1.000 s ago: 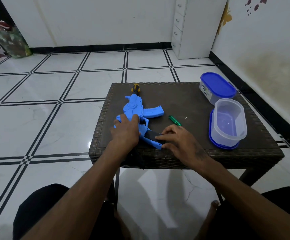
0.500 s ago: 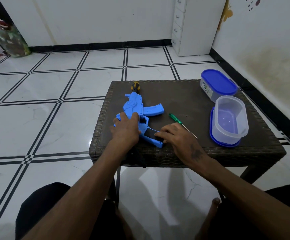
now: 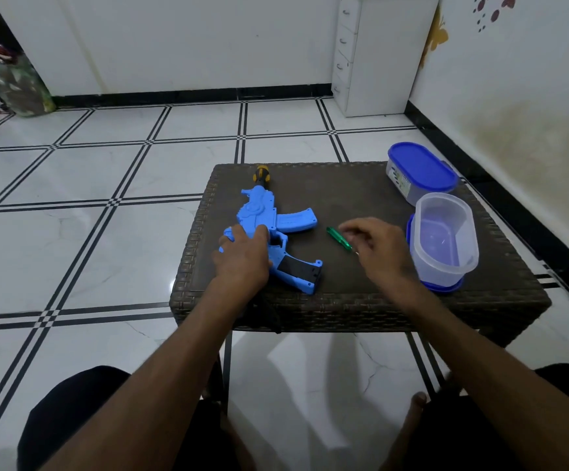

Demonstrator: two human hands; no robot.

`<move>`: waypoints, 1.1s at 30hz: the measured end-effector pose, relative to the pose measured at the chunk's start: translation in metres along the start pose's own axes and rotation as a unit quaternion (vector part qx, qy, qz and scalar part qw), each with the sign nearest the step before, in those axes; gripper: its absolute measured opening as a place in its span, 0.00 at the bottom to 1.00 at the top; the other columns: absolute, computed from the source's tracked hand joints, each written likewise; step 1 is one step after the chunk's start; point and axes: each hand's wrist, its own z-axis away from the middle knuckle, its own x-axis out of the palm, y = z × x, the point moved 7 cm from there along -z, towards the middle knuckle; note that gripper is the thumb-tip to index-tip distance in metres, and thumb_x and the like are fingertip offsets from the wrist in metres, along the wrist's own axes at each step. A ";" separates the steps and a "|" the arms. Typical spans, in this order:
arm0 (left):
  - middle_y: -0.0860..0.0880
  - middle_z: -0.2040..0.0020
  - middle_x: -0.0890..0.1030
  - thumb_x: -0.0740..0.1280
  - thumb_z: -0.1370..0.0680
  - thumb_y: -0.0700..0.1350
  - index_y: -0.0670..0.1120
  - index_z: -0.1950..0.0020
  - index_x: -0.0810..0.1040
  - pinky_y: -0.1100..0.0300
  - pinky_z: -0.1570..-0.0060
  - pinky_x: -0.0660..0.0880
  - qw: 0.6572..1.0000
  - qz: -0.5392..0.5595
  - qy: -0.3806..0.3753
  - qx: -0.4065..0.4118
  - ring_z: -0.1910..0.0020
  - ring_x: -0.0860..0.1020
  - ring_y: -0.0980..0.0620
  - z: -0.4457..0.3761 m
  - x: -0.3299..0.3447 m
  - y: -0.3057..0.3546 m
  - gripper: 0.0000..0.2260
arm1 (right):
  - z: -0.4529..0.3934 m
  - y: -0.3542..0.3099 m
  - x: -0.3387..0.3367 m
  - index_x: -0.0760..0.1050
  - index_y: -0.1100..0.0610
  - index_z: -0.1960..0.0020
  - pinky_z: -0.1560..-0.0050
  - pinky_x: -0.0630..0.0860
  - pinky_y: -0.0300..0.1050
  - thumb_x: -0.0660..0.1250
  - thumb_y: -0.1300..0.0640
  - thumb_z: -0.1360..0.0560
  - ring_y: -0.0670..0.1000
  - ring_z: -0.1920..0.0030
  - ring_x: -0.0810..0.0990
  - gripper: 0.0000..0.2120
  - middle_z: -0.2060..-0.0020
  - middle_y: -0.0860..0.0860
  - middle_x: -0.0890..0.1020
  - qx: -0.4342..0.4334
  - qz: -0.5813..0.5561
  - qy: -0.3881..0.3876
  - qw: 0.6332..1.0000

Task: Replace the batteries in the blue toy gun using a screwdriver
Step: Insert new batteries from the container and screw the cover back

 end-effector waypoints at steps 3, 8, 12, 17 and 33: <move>0.40 0.32 0.63 0.66 0.21 0.48 0.50 0.33 0.65 0.41 0.36 0.69 1.000 0.009 -0.008 -0.003 0.34 0.66 0.37 0.000 -0.001 0.000 0.18 | -0.030 0.020 -0.007 0.81 0.58 0.42 0.45 0.80 0.46 0.64 0.65 0.21 0.51 0.48 0.81 0.11 0.45 0.54 0.83 0.079 0.080 0.021 0.993; 0.41 0.32 0.63 0.65 0.20 0.48 0.50 0.33 0.65 0.41 0.35 0.68 1.000 0.007 -0.002 0.001 0.33 0.65 0.37 0.002 0.000 0.000 0.18 | -0.060 0.051 0.014 0.80 0.61 0.42 0.46 0.79 0.47 0.67 0.63 0.22 0.55 0.49 0.82 0.10 0.48 0.58 0.83 0.132 0.222 -0.101 0.961; 0.41 0.31 0.62 0.64 0.20 0.48 0.50 0.33 0.65 0.40 0.36 0.69 1.000 0.006 0.004 0.001 0.34 0.66 0.36 0.002 0.002 -0.001 0.17 | -0.064 0.058 0.021 0.78 0.61 0.46 0.48 0.80 0.49 0.68 0.62 0.22 0.55 0.52 0.81 0.06 0.51 0.59 0.82 0.131 0.258 -0.140 0.947; 0.41 0.32 0.62 0.64 0.20 0.48 0.50 0.33 0.65 0.41 0.37 0.69 1.000 0.010 0.002 -0.002 0.34 0.66 0.37 0.000 0.003 -0.003 0.17 | -0.067 0.056 0.023 0.77 0.61 0.48 0.47 0.80 0.52 0.67 0.62 0.22 0.56 0.52 0.80 0.05 0.53 0.58 0.81 0.117 0.262 -0.148 0.947; 0.41 0.29 0.59 0.63 0.19 0.49 0.50 0.31 0.63 0.40 0.33 0.66 1.000 0.001 -0.003 -0.002 0.31 0.63 0.35 0.002 0.005 -0.003 0.18 | -0.059 0.047 0.033 0.71 0.62 0.35 0.41 0.75 0.49 0.63 0.58 0.20 0.57 0.41 0.77 0.14 0.39 0.59 0.75 0.067 0.346 -0.254 0.901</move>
